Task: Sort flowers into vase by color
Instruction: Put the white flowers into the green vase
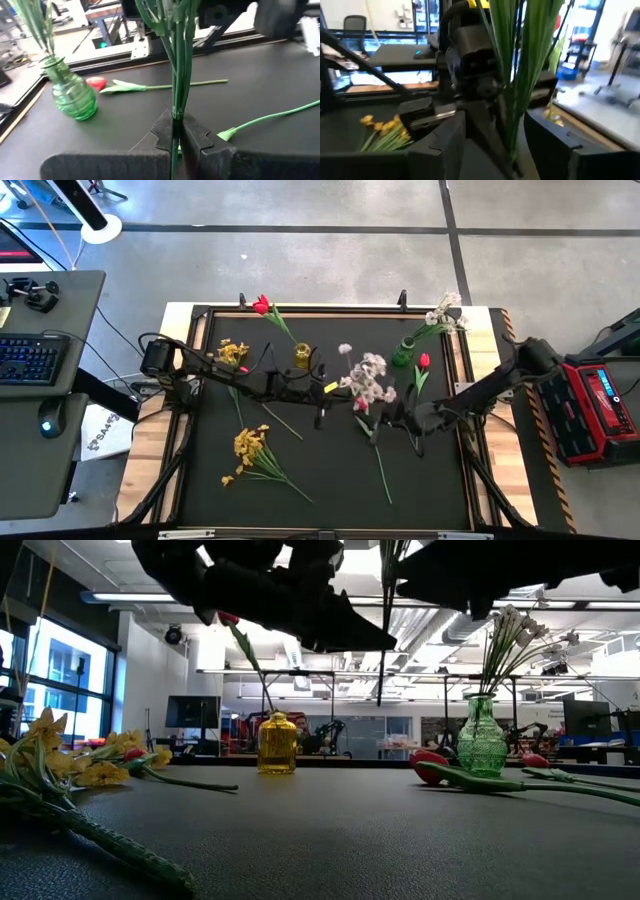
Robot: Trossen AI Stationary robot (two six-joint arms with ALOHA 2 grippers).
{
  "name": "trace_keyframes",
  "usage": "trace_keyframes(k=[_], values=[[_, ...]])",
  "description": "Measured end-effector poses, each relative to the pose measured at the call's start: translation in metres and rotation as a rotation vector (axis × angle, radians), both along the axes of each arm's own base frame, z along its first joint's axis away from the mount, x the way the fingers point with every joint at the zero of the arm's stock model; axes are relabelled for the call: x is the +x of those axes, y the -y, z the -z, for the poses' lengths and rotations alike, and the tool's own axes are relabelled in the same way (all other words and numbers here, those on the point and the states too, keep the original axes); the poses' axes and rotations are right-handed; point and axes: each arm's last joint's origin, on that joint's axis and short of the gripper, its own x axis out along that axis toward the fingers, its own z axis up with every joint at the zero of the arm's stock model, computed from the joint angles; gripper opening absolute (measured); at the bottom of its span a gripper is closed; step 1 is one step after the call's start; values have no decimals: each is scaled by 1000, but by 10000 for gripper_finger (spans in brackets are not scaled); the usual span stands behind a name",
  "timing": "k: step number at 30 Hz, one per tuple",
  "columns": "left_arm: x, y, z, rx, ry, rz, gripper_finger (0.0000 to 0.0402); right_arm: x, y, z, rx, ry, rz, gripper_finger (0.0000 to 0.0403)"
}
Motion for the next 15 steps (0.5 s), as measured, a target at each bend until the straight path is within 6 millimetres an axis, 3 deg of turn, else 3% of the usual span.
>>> trace_keyframes(k=[15], values=[[0,0,0,14,-1,-9,0,17,26,-8,40,-11,2,192]])
